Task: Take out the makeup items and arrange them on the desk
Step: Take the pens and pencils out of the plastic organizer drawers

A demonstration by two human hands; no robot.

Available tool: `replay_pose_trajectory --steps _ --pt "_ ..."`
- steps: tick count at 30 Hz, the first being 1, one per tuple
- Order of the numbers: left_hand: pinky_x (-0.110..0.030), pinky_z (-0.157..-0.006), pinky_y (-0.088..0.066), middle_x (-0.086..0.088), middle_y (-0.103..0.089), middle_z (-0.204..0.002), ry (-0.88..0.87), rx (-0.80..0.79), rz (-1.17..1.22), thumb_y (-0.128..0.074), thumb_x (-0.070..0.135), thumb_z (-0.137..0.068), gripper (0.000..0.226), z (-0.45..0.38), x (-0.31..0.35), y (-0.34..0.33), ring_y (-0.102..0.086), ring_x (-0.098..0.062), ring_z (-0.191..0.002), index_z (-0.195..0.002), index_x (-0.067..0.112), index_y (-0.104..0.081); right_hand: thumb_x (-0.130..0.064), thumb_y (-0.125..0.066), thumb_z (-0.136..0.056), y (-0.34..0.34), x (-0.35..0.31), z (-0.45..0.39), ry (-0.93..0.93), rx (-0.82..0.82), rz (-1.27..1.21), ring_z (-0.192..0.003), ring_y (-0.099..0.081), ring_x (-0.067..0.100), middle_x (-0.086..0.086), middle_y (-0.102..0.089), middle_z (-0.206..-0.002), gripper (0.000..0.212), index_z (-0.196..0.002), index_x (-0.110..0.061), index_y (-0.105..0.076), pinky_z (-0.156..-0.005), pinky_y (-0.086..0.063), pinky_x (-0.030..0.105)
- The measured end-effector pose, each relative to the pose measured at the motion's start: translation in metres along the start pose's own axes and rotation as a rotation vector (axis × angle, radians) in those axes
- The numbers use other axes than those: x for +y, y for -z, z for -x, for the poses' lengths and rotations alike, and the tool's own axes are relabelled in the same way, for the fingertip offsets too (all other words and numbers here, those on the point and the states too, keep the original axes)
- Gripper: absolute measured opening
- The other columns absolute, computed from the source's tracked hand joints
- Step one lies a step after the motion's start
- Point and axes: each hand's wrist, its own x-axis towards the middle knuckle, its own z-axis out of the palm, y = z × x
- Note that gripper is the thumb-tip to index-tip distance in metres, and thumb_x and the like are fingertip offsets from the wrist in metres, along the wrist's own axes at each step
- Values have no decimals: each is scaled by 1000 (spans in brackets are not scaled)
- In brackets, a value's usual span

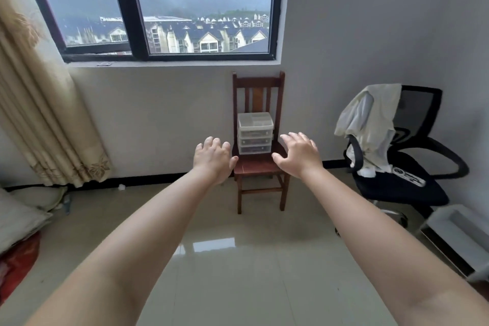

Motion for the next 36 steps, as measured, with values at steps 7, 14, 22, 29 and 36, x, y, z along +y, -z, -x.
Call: replay_pose_trajectory --steps 7,14,22,29,36 --pt "-39 -107 -25 -12 -36 -140 -28 -55 -59 -28 42 -96 49 -188 -24 -20 -21 -27 -137 -130 9 -38 -39 -50 -85 -38 27 -179 -24 -39 10 -136 -26 26 6 -39 -143 57 -135 -15 -38 -112 -19 39" --pt "-36 -102 -30 -11 -43 -131 -54 -128 -47 -29 42 -95 45 -350 -20 -91 -30 -26 -129 -122 9 -44 -36 -49 -85 -112 88 -330 -87 -126 -60 -132 -32 24 6 -45 -139 54 -133 -14 -41 -107 -27 37" --pt "-35 -102 -30 -13 -44 -130 41 -270 27 -29 40 -96 44 -512 -20 -162 -33 -28 -126 -121 7 -43 -29 -49 -85 -201 153 -491 -192 -294 -83 -127 -38 29 10 -47 -135 51 -132 -11 -41 -100 -35 37" --pt "-36 -98 -34 -12 -46 -128 32 -404 84 -30 40 -97 44 -619 -52 -232 -34 -28 -125 -118 5 -44 -22 -46 -86 -299 167 -601 -401 -484 -205 -122 -43 32 13 -49 -132 49 -134 -11 -40 -90 -42 36" --pt "-37 -102 -32 -13 -42 -133 -88 -517 127 -33 39 -96 46 -729 -89 -297 -31 -28 -130 -125 5 -41 -18 -46 -89 -382 156 -671 -672 -575 -368 -119 -47 31 16 -49 -130 46 -133 -7 -40 -87 -41 31"
